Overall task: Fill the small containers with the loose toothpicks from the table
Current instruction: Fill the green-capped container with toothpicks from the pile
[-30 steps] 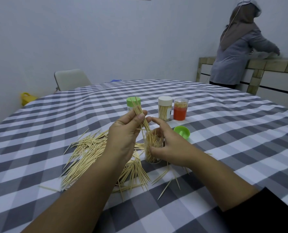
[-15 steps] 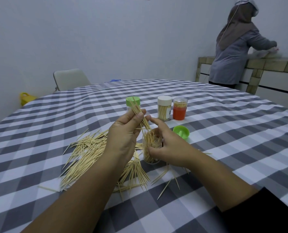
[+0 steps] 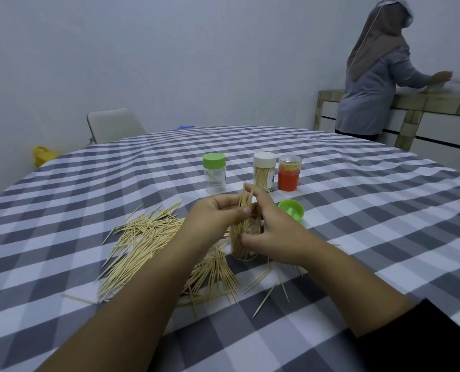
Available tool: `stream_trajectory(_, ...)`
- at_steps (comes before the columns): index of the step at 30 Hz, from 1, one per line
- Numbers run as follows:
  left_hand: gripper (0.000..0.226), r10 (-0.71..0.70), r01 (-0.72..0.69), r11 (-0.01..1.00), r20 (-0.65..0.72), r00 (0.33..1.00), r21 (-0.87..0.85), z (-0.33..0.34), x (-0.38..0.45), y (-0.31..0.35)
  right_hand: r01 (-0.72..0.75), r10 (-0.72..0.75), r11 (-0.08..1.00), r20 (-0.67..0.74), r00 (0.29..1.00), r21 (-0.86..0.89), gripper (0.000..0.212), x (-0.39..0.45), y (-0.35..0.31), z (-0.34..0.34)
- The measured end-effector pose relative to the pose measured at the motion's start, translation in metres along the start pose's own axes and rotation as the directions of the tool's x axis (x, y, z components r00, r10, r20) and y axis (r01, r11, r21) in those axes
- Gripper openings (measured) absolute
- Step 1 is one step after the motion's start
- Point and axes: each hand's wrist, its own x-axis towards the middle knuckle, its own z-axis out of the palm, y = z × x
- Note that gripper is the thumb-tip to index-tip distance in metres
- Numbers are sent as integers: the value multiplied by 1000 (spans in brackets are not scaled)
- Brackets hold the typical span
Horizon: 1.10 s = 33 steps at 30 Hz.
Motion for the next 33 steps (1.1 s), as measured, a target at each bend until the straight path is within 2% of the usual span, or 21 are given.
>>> stream_trajectory(3,27,-18,18,1000,5,1000,21,-5,0,4,2,-2,999,-1,1000,-44,92,0,-1,-1)
stream_trajectory(8,48,-33,30,978,15,999,207,-12,2,3,64,-67,992,-28,997,-104,101,0,2,2)
stream_trajectory(12,75,-123,109,984,92,988,139,-9,3,1,148,-167,969,-82,983,-195,96,0,1,6)
stream_trajectory(17,68,-170,190,978,204,964,-86,-7,3,5,212,-243,949,-113,963,-234,78,0,-1,16)
stream_trajectory(20,65,-135,168,978,241,961,-122,-9,3,4,260,-310,937,-211,927,-235,57,0,-2,24)
stream_trajectory(25,57,-153,135,987,250,956,88,-21,0,4,268,-307,951,-402,863,-151,24,3,1,27)
stream_trajectory(27,40,-190,124,962,274,943,242,-24,0,5,231,-270,963,-438,857,-140,23,4,1,26)
stream_trajectory(28,39,-215,125,948,296,931,294,-25,0,6,215,-248,969,-450,858,-124,26,4,1,25)
stream_trajectory(31,51,-271,136,927,374,887,349,-26,-1,4,185,-206,979,-434,877,-90,31,3,-1,23)
stream_trajectory(33,52,-250,106,913,336,908,393,-26,-1,1,173,-208,977,-393,896,-125,30,3,0,22)
